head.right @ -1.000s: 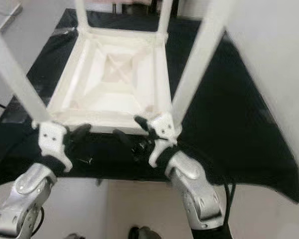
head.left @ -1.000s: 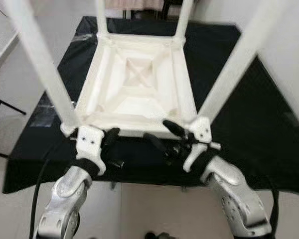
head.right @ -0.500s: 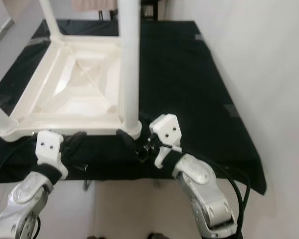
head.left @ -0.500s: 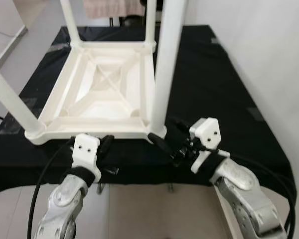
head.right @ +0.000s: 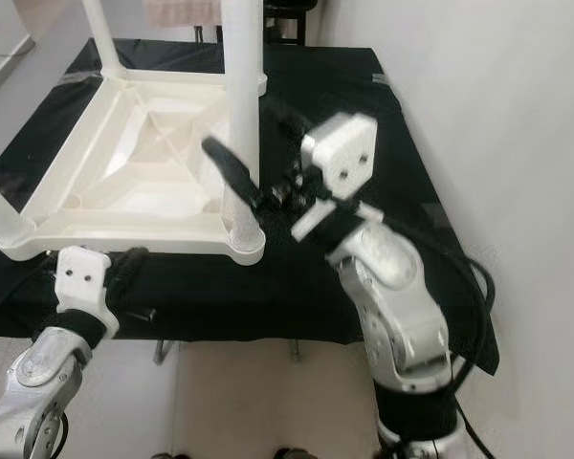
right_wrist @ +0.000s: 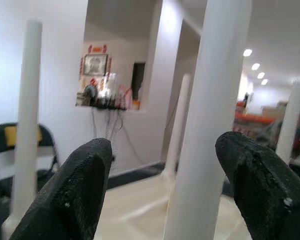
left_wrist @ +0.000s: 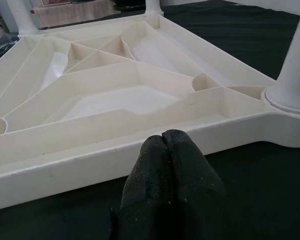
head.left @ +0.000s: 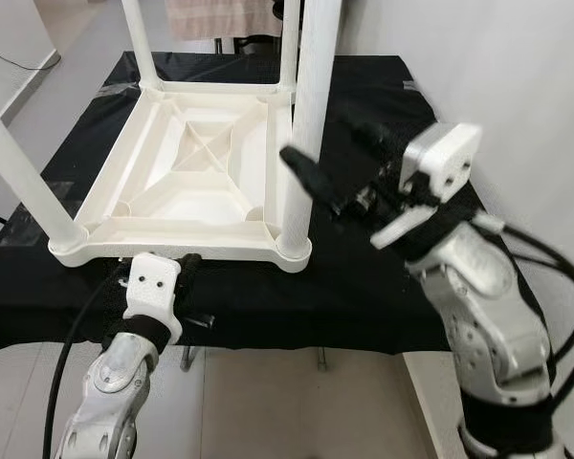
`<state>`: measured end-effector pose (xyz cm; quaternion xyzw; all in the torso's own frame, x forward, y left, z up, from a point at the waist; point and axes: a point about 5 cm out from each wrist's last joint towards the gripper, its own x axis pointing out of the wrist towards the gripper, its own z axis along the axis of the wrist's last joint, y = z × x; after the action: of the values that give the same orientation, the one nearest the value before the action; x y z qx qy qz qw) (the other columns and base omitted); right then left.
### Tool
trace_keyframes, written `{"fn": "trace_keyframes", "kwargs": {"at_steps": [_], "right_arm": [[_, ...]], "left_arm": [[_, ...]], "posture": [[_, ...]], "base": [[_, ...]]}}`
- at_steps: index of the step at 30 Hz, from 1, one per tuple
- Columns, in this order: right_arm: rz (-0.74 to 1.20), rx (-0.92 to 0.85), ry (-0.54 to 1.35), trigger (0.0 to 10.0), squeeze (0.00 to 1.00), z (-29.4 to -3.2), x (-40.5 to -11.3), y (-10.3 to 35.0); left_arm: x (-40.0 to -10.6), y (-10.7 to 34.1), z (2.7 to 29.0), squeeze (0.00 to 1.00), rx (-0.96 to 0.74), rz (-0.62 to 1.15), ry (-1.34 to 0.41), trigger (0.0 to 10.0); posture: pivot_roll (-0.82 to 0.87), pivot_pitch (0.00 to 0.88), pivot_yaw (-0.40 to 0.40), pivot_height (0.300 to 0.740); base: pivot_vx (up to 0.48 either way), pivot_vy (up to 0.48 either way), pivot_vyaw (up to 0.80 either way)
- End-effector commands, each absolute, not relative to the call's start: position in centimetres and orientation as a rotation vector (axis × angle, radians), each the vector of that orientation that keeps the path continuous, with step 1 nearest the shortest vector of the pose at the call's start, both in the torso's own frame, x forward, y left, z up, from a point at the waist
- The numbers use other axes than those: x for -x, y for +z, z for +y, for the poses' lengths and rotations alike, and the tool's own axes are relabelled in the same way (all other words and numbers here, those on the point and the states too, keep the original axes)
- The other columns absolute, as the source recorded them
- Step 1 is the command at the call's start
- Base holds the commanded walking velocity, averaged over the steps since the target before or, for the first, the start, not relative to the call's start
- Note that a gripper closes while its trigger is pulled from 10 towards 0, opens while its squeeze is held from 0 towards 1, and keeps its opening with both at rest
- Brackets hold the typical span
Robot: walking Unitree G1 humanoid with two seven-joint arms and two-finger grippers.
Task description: Building children table
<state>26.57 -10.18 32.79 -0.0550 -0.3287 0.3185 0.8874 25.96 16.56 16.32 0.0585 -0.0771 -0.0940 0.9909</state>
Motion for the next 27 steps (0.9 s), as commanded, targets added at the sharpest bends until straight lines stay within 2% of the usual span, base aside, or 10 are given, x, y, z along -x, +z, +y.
{"fn": "trace_keyframes", "kwargs": {"at_steps": [1, 3, 5, 12, 17, 20, 22, 27], "right_arm": [[-0.734, 0.168, 0.536, 10.0, 0.00, -11.0, -26.8, 34.0], [-0.768, 0.186, 0.479, 10.0, 0.00, -11.3, -27.0, 34.9], [-0.813, 0.235, 0.343, 10.0, 0.00, -12.3, -27.4, 36.4], [-0.812, 0.262, 0.263, 10.0, 0.00, -12.9, -27.9, 36.9], [-0.780, 0.188, 0.324, 10.0, 0.00, -11.9, -28.4, 37.0], [-0.743, 0.042, 0.480, 10.0, 0.00, -10.2, -28.4, 37.2], [-0.737, 0.011, 0.521, 10.0, 0.00, -9.8, -28.3, 37.2], [-0.698, 0.054, 0.561, 10.0, 0.00, -9.8, -28.4, 36.6]], "left_arm": [[-26.0, 15.8, 16.8, 0.00, -0.133, -0.137, -0.178, 10.0], [-26.1, 15.8, 16.7, 0.00, -0.135, -0.138, -0.180, 10.0], [-26.1, 15.8, 16.6, 0.00, -0.136, -0.142, -0.184, 10.0], [-26.2, 15.7, 16.5, 0.00, -0.136, -0.142, -0.188, 10.0], [-26.3, 15.8, 16.4, 0.00, -0.136, -0.145, -0.188, 10.0], [-26.3, 15.8, 16.5, 0.00, -0.135, -0.147, -0.183, 10.0], [-26.3, 15.8, 16.5, 0.00, -0.135, -0.148, -0.182, 10.0], [-26.2, 15.7, 16.4, 0.00, -0.133, -0.150, -0.179, 10.0]], "posture": [[0.00, 0.182, -0.031, 0.740], [0.00, 0.181, -0.031, 0.740], [0.00, 0.180, -0.030, 0.740], [-0.01, 0.180, -0.030, 0.740], [-0.01, 0.181, -0.036, 0.740], [0.00, 0.181, -0.040, 0.740], [0.00, 0.182, -0.043, 0.740], [0.00, 0.181, -0.052, 0.740]], "base": [[0.000, 0.000, 0.00], [0.000, 0.000, 0.00], [0.000, 0.000, 0.00], [0.000, 0.000, 0.00], [0.000, 0.000, 0.00], [0.000, 0.000, 0.00], [0.000, 0.000, 0.00], [0.000, 0.000, 0.00]]}}
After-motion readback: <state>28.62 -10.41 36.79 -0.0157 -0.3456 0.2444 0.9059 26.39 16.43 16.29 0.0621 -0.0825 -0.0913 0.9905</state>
